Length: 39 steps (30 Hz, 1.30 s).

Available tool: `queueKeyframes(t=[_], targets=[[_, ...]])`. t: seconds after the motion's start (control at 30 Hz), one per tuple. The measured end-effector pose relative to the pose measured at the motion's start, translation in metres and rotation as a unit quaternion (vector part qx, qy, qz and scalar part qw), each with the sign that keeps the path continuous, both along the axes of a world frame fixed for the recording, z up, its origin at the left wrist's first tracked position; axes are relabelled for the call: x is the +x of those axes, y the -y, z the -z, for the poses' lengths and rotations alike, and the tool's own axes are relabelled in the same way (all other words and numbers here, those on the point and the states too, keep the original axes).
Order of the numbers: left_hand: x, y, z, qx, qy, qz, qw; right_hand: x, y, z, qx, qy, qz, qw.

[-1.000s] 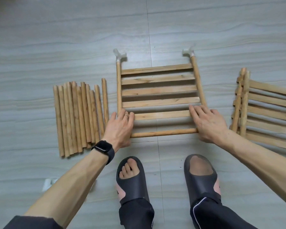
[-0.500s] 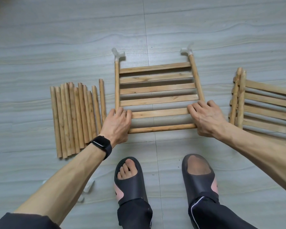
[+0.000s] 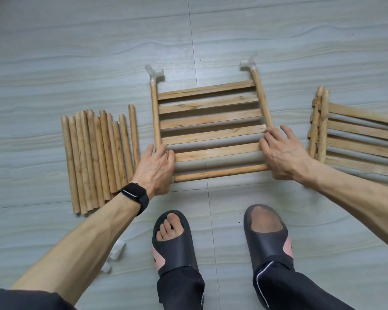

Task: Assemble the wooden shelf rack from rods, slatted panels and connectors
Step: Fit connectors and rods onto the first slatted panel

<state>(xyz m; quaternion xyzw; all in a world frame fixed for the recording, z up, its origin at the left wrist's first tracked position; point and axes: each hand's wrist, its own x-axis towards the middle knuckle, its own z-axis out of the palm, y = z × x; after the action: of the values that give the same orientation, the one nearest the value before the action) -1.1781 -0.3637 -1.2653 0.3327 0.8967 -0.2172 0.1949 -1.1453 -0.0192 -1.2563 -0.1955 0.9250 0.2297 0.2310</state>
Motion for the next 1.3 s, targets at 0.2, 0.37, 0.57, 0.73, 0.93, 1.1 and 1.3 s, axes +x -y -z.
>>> queueKeyframes(t=[0.2, 0.37, 0.57, 0.73, 0.93, 1.1, 1.3], targets=[[0.000, 0.000, 0.004, 0.005, 0.006, -0.008, 1.000, -0.001, 0.004, 0.008, -0.011, -0.001, 0.004, 1.000], [-0.017, 0.003, 0.007, 0.015, -0.005, -0.034, 0.999, 0.003, 0.017, 0.006, 0.008, 0.003, 0.073, 0.997], [-0.030, -0.017, -0.004, 0.312, -0.062, -0.323, 0.891, 0.026, 0.058, 0.001, -0.074, 0.025, 0.296, 0.952], [0.000, -0.076, -0.006, 0.527, 0.046, -0.674, 0.515, 0.030, 0.099, -0.006, -0.209, 0.121, 0.372, 0.896], [0.016, -0.074, 0.016, 0.424, 0.123, -0.621, 0.647, 0.017, 0.107, -0.020, -0.393, 0.074, 0.376, 0.836], [0.002, -0.050, 0.024, 0.359, 0.136, -0.508, 0.771, 0.004, 0.025, -0.002, -0.273, -0.023, 0.410, 0.870], [-0.044, -0.035, 0.028, 0.346, 0.098, -0.417, 0.834, 0.028, -0.021, 0.028, -0.087, 0.021, 0.281, 0.955]])
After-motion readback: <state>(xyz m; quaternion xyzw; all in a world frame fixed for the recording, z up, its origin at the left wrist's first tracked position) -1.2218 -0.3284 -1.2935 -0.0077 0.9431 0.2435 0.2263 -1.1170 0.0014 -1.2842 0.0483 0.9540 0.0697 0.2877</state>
